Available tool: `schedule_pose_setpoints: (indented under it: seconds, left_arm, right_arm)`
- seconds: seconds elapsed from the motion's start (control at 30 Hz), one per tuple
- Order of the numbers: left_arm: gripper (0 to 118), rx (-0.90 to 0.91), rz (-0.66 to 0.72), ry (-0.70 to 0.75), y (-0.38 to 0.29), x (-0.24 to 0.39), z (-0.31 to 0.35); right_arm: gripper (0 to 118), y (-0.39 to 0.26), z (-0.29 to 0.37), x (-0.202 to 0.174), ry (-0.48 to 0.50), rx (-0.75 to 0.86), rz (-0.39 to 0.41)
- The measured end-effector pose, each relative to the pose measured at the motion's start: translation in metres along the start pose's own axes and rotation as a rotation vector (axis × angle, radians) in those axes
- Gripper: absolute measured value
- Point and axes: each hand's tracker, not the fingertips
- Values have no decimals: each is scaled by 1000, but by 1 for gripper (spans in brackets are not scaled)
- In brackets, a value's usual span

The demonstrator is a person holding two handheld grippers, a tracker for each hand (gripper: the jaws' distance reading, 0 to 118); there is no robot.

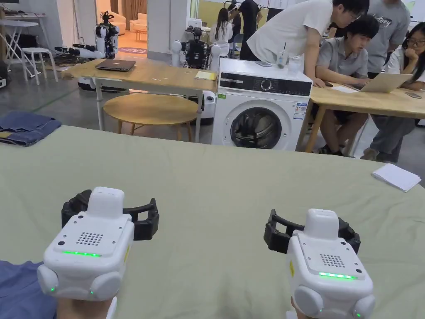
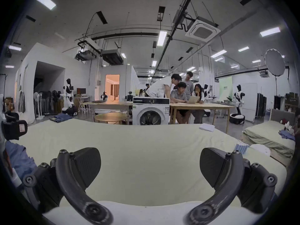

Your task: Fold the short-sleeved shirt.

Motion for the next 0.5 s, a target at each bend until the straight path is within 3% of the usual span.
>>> schedule_pose_setpoints:
  seconds: [0.27, 0.5]
  left_arm:
    - [117, -18, 2, -11, 0, 2, -4]
    - [117, -21, 18, -13, 0, 10, -4]
  right_arm:
    - [118, 2, 0, -2, 11, -27, -22]
    - [118, 1, -6, -2, 6, -38, 5]
